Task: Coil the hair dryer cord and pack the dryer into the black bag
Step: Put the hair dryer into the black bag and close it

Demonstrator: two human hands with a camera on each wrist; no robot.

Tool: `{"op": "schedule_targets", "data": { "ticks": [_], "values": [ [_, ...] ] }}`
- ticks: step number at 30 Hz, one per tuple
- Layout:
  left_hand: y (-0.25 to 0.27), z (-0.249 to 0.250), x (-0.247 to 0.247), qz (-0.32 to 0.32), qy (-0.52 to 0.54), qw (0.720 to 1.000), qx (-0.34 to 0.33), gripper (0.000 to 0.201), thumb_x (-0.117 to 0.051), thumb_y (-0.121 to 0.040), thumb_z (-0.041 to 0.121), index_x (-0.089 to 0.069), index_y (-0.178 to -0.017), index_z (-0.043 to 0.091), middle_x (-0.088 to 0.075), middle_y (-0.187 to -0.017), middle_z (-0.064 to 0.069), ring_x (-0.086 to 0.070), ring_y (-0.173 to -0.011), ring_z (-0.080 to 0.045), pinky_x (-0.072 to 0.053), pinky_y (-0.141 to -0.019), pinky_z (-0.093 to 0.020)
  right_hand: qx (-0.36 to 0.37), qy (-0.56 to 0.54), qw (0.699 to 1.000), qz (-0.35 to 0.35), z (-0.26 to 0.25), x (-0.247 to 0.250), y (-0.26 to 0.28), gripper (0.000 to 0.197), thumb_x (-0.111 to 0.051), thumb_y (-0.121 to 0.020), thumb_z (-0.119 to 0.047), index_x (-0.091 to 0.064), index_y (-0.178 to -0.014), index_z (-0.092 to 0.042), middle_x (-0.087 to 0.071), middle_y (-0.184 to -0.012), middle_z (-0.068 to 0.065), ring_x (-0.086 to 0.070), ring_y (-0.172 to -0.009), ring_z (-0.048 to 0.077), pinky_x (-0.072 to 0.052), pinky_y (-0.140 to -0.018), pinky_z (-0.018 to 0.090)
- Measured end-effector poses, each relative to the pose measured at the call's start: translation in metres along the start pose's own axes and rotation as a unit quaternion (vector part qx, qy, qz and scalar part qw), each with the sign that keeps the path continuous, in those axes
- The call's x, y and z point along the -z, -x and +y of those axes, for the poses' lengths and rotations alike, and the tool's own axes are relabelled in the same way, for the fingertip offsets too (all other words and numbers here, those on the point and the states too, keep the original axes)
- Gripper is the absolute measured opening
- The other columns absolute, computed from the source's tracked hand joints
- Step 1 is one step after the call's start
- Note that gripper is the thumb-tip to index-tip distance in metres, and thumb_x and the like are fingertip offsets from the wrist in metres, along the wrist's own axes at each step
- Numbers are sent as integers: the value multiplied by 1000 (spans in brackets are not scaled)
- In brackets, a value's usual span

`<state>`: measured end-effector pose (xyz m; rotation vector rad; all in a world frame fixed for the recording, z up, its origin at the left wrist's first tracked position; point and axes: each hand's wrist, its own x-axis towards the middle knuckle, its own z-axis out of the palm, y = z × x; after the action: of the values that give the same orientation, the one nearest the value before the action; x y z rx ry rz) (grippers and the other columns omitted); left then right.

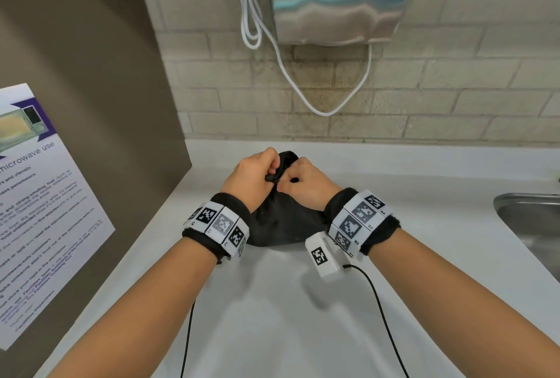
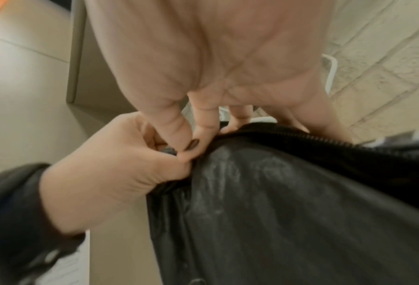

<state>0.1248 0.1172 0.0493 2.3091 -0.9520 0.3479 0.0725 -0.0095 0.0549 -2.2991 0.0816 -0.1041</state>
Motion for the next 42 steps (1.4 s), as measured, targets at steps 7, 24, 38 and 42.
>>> {"op": "schedule_targets", "data": {
  "ticks": [7,24,38,42],
  "values": [
    [6,-19,-3,25,96,995,-13,16,-73,-76,8,-61,-85,3,-59,-80,0,-55,-72,-13,-42,-70,-11,12,-19,999,39,0,-1,-2,29,-42,-94,-14,-43,-65,-19,-42,-94,7,-42,-86,17,-28,-69,22],
    [12,-52,-10,135,147,978,60,11,-53,-92,8,-47,-84,10,-48,-64,4,-45,-58,-9,-34,-56,-9,-113,132,976,132,73,34,5,23,-45,-90,-8,-46,-66,-7,-48,-94,19,-52,-95,32,-37,-79,29],
    [12,-48,-15,60,152,986,38,50,-39,-77,-21,-63,-63,19,-52,-73,6,-50,-69,-6,-35,-72,-1,-223,2,927,302,152,70,31,26,-39,-91,-6,-35,-66,-8,-45,-66,8,-46,-73,25,-29,-49,27],
    [14,-44,-5,9,172,984,52,19,-61,-82,-3,-70,-86,13,-52,-87,10,-53,-78,2,-39,-74,-5,-191,-25,943,273,145,67,28,1,-36,-94,-5,-36,-94,-6,-46,-91,14,-43,-84,24,-30,-71,28]
  ]
}}
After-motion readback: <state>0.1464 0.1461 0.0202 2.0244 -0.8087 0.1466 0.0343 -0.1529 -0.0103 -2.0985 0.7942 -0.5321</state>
